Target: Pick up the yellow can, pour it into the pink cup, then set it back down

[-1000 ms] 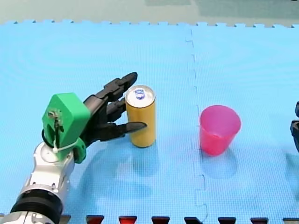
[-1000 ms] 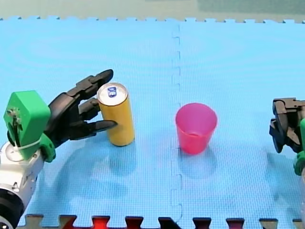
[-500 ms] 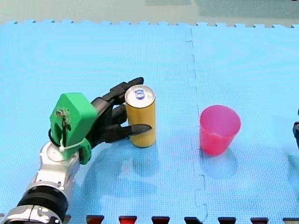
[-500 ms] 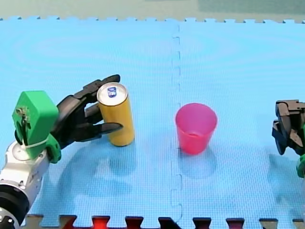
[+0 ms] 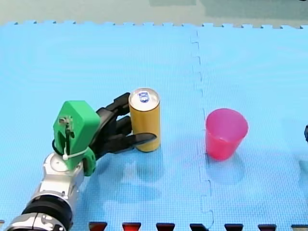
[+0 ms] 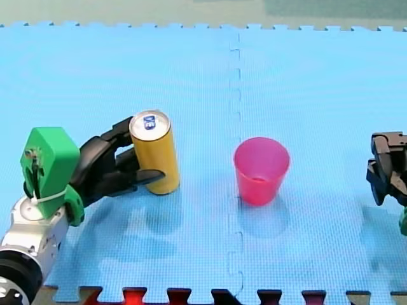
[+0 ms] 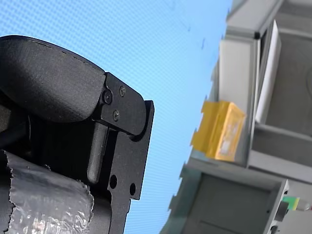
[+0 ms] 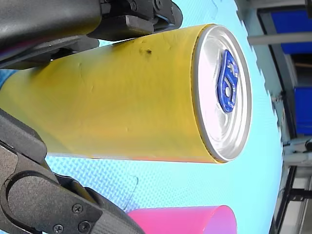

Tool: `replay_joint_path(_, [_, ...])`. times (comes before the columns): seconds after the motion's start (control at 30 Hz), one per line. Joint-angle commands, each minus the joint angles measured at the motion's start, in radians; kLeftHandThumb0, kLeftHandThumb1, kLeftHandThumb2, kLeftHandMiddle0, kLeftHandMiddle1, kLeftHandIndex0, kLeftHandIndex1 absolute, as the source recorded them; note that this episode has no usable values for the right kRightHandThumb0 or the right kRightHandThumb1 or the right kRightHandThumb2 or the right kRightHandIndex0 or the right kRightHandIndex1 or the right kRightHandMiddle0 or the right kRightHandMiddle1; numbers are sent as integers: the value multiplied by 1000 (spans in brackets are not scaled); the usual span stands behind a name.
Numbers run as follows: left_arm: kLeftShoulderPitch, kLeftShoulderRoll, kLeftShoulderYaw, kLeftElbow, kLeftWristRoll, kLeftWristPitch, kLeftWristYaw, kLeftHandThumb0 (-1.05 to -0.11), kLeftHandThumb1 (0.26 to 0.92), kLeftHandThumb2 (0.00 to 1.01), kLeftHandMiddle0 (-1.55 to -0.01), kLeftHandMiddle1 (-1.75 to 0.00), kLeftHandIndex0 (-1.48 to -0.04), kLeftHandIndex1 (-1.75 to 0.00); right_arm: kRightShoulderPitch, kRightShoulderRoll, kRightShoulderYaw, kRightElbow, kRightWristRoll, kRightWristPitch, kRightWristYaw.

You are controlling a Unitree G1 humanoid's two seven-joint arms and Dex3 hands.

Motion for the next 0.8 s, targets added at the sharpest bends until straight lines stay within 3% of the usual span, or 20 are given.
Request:
replay_joint_path(0.0, [-7,1,7,4,-5,2,-4,-642,617,0,-310,-4,-226,-4,2,-5,0,-5,0,-5,-4])
replay_joint_path(0.6, [-23,-35,26,15,-11,4,24,-573,616,1,-329,-7,-242,-4,6,-2,9,-4,-2,-13,-11])
replay_joint_path(0.77, [-15,-56,10,5,20,-30,117,-572,618,1,-373,-23,-275,-15,7,-1,9,-6,-1,-16,-12])
